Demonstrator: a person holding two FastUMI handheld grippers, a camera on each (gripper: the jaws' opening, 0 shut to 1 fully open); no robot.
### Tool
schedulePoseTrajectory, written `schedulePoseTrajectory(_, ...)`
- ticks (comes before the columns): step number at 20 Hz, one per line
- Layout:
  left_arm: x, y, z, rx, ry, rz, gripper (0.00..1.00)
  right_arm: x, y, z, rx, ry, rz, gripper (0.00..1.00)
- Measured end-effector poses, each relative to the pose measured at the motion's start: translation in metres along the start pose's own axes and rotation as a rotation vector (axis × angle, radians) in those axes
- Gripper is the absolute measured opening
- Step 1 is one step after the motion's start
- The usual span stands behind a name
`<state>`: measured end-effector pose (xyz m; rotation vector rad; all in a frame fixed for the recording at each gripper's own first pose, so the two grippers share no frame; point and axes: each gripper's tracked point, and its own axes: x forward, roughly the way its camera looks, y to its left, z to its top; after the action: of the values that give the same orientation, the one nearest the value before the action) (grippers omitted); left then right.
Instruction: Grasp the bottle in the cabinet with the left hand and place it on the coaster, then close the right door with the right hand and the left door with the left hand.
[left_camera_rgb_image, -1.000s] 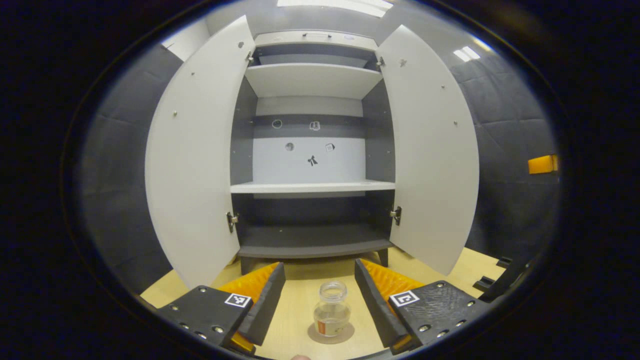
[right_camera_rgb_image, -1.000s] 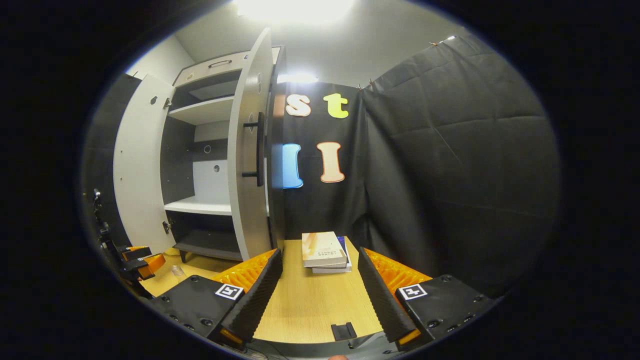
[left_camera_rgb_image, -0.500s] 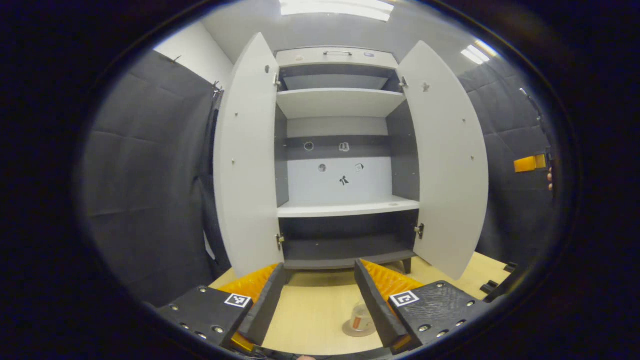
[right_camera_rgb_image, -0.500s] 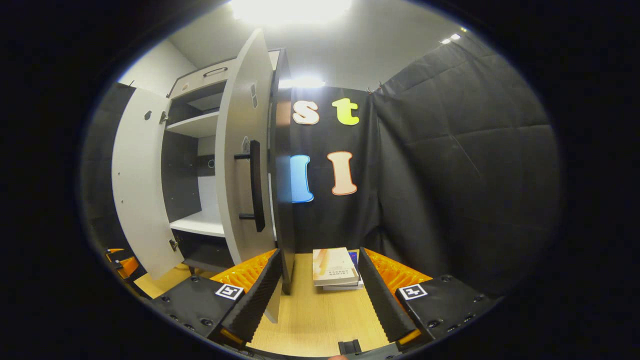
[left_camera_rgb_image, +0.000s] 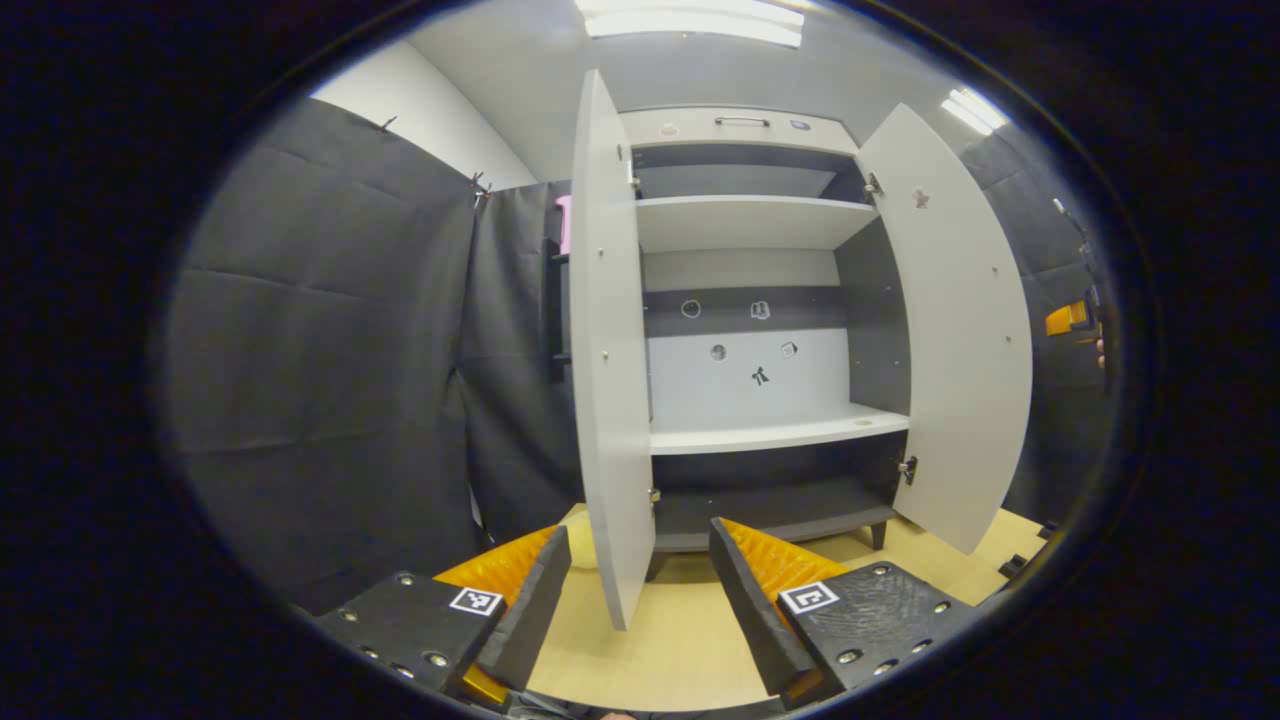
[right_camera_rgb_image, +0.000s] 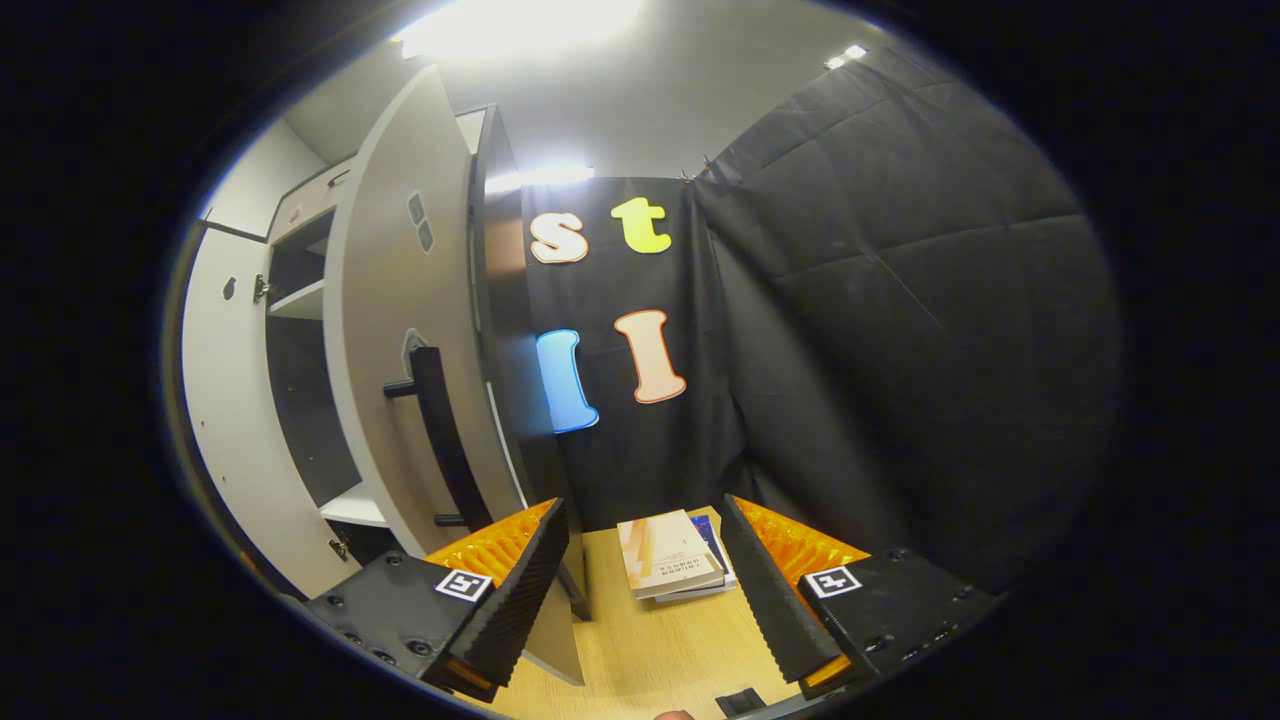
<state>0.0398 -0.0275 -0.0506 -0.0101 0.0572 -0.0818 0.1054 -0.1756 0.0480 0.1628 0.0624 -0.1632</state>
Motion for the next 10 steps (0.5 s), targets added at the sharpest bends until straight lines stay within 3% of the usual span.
schedulePoseTrajectory(10, 0.005, 0.082, 0.000, 0.004, 0.002, 0.099, 0.86, 0.030, 0.032, 0.019, -0.067, -0.035, -0.048, 0.98)
